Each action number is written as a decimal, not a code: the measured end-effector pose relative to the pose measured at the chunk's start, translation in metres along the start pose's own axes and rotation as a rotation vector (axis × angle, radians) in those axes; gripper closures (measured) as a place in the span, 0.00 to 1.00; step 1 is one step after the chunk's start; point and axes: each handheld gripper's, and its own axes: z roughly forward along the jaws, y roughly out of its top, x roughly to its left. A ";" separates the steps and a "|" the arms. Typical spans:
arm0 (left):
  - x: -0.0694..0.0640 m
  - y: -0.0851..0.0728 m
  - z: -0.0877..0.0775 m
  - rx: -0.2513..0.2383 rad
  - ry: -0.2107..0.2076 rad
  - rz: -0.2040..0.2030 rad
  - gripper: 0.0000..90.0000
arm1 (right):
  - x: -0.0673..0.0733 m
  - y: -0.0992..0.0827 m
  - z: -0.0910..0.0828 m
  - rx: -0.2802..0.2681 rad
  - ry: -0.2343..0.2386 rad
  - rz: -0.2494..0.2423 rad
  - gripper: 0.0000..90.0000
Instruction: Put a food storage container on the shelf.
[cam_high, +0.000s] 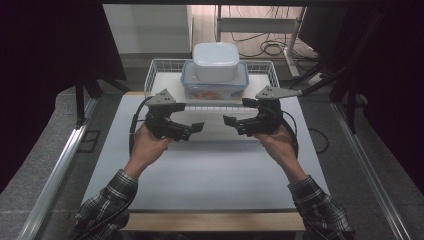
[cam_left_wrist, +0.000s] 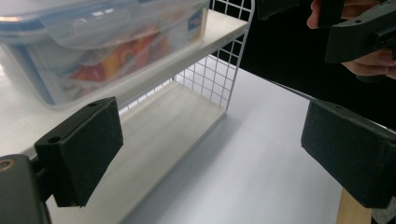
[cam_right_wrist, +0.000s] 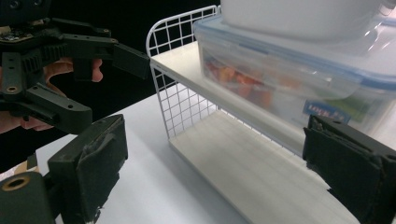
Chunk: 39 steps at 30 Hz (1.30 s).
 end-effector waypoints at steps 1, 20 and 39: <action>-0.001 -0.002 0.000 0.001 0.000 0.002 0.06 | 0.000 -0.002 0.000 0.004 0.002 -0.001 0.08; -0.016 -0.052 0.002 0.026 0.005 0.017 0.05 | 0.007 -0.048 0.003 0.063 -0.001 -0.013 0.05; -0.018 -0.096 0.017 0.087 0.019 -0.018 0.05 | 0.008 -0.086 0.010 0.128 -0.018 -0.017 0.03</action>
